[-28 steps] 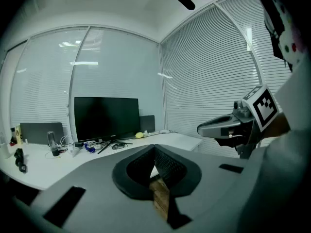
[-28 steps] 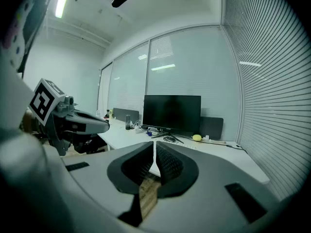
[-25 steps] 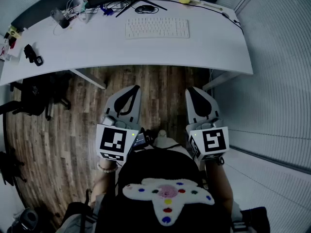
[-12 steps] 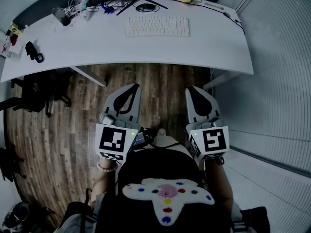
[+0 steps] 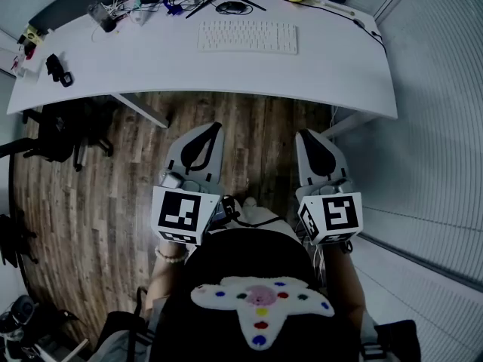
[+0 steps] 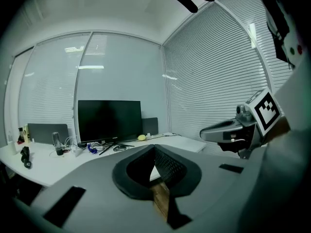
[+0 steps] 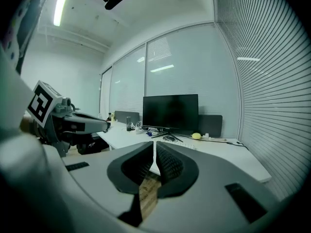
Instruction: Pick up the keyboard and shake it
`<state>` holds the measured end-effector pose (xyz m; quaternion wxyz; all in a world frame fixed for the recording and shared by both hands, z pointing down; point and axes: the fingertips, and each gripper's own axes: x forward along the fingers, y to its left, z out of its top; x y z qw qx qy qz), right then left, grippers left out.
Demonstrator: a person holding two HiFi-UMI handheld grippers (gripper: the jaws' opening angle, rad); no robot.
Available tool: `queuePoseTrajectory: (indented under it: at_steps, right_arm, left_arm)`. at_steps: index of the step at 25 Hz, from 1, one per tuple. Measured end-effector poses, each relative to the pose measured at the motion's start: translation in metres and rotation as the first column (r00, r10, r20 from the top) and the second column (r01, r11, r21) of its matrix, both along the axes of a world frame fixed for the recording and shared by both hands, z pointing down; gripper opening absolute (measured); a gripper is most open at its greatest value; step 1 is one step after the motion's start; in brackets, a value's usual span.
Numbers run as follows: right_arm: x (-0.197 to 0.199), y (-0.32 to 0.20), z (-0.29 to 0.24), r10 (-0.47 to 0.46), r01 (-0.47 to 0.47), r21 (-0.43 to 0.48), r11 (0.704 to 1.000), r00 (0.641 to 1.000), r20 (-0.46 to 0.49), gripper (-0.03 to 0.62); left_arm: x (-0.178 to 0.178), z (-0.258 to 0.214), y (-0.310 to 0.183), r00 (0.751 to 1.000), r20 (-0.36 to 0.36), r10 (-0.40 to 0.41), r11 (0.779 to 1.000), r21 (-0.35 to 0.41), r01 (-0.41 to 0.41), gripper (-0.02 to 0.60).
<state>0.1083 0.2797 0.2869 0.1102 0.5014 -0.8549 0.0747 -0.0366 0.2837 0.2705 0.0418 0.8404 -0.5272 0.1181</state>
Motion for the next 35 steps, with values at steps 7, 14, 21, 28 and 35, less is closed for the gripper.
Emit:
queuePoseTrajectory:
  at_steps: [7, 14, 21, 28, 35]
  right_arm:
    - [0.01, 0.003, 0.01, -0.009, 0.009, -0.022, 1.0, 1.0, 0.009, 0.043]
    - [0.001, -0.017, 0.011, -0.024, 0.024, -0.002, 1.0, 1.0, 0.01, 0.043]
    - [0.002, -0.067, 0.026, 0.006, -0.005, 0.012, 1.0, 1.0, -0.016, 0.043]
    - [0.0, -0.131, 0.027, 0.07, -0.071, -0.007, 0.997, 0.996, -0.056, 0.043]
    - [-0.024, -0.207, 0.029, 0.099, -0.101, -0.033, 0.994, 0.992, -0.074, 0.043]
  left_arm:
    - [0.007, 0.006, 0.002, 1.0, 0.008, -0.022, 1.0, 0.011, 0.022, 0.017]
    - [0.001, 0.016, -0.016, 1.0, 0.009, -0.028, 1.0, 0.001, 0.028, 0.017]
    - [-0.005, 0.025, -0.077, 1.0, 0.025, 0.014, 1.0, 0.001, -0.014, 0.017]
    - [-0.01, 0.028, -0.15, 0.997, 0.02, 0.08, 0.997, -0.019, -0.08, 0.017]
    - [-0.033, 0.032, -0.229, 0.994, 0.011, 0.11, 0.993, -0.042, -0.109, 0.017]
